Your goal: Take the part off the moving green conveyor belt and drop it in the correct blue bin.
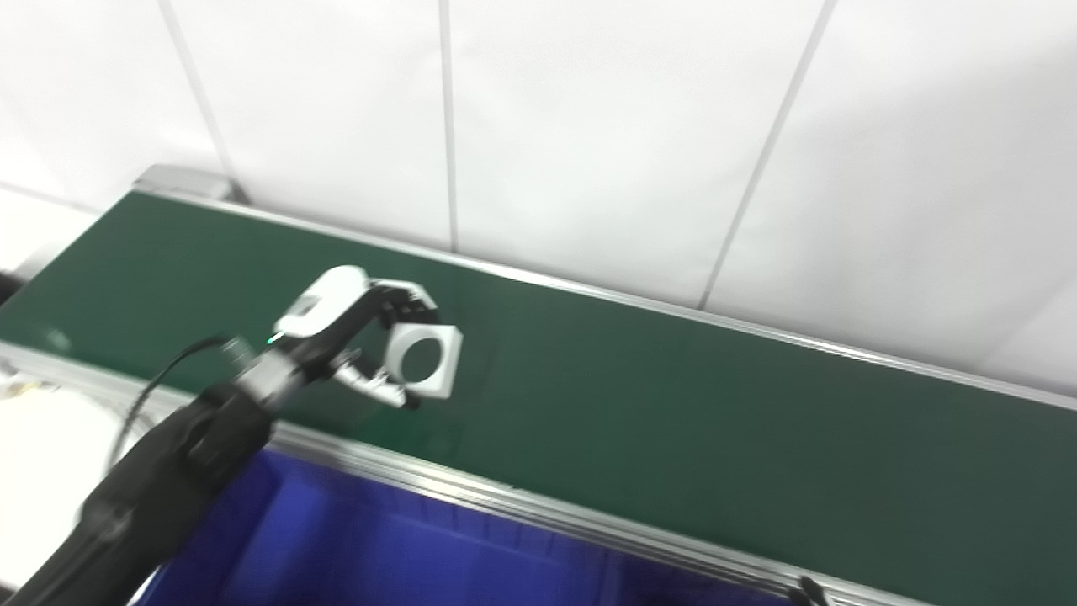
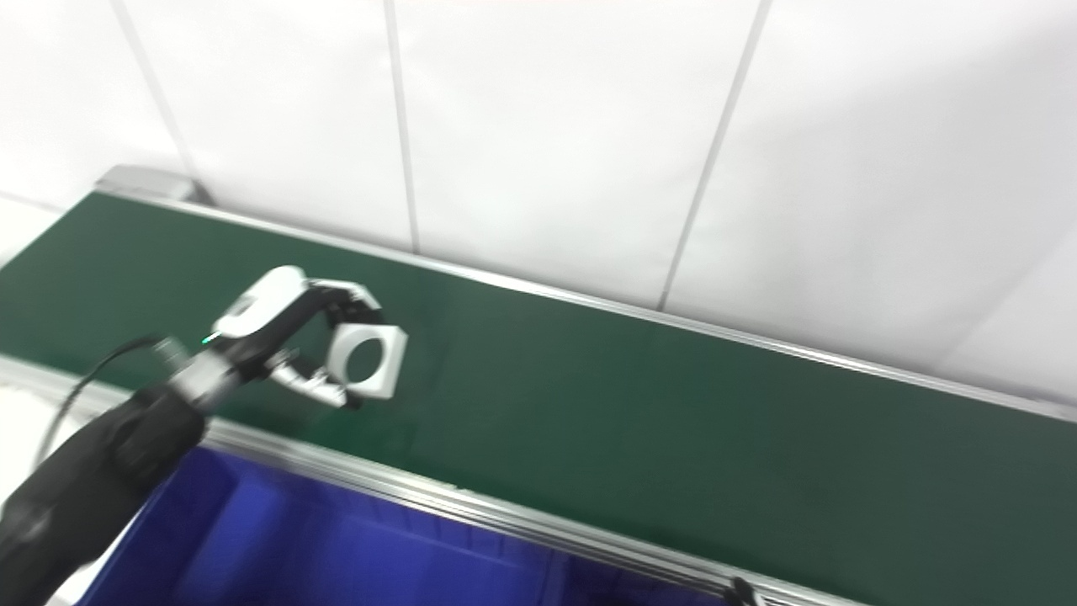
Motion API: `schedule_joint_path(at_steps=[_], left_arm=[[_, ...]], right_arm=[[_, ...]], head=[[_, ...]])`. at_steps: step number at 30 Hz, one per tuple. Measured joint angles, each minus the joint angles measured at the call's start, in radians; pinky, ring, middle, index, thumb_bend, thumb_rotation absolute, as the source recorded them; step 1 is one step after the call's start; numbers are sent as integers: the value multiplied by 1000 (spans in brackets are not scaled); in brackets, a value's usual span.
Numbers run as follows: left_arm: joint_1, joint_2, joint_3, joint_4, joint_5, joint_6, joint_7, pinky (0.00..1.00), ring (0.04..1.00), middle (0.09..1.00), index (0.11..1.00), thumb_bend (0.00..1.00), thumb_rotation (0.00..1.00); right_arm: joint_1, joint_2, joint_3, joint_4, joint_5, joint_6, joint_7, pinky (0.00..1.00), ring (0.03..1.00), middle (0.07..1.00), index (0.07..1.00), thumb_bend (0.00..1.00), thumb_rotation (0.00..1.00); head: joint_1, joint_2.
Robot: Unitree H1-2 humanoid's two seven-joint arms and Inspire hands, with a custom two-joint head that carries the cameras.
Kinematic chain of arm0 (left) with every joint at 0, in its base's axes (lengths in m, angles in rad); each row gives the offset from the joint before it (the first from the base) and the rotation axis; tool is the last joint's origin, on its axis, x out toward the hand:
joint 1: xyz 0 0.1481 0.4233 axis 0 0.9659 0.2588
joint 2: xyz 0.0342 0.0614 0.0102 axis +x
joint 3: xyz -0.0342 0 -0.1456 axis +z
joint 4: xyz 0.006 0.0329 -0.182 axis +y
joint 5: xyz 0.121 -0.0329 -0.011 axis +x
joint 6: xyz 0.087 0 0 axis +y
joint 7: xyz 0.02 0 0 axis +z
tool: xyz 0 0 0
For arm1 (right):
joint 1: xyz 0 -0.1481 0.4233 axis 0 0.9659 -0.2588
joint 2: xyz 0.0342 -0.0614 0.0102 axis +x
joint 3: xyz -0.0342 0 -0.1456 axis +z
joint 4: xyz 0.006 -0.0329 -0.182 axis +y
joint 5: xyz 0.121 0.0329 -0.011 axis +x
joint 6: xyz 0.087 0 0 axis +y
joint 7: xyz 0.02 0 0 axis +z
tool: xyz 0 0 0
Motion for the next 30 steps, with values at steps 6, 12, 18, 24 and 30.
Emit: schedule_joint_path(at_steps=[6, 12, 18, 24, 30], left_arm=[[143, -2, -12, -175, -60, 0, 5, 335, 403, 520, 487, 498, 0], [201, -32, -50, -250, -85, 0, 2, 311, 415, 531, 468, 497, 0], [252, -39, -82, -271, -82, 0, 2, 342, 409, 533, 470, 497, 0], [307, -41, -108, -272, -95, 0, 2, 410, 465, 522, 457, 498, 0], [331, -41, -152, -238, -127, 0, 2, 393, 451, 518, 469, 499, 0]], right_arm=[[23, 11, -33, -39, -21, 0, 13, 706, 798, 868, 900, 865, 383], [28, 26, -65, -72, -32, 0, 49, 727, 802, 853, 901, 856, 411], [37, 43, -79, -74, -51, 0, 64, 764, 814, 855, 897, 872, 459], [41, 67, -97, -103, -50, 0, 99, 766, 810, 853, 894, 877, 443], [43, 81, -117, -119, -49, 0, 127, 761, 808, 845, 888, 892, 443]], head=[[-78, 52], [-129, 135], [-141, 178], [-140, 199], [-137, 212]])
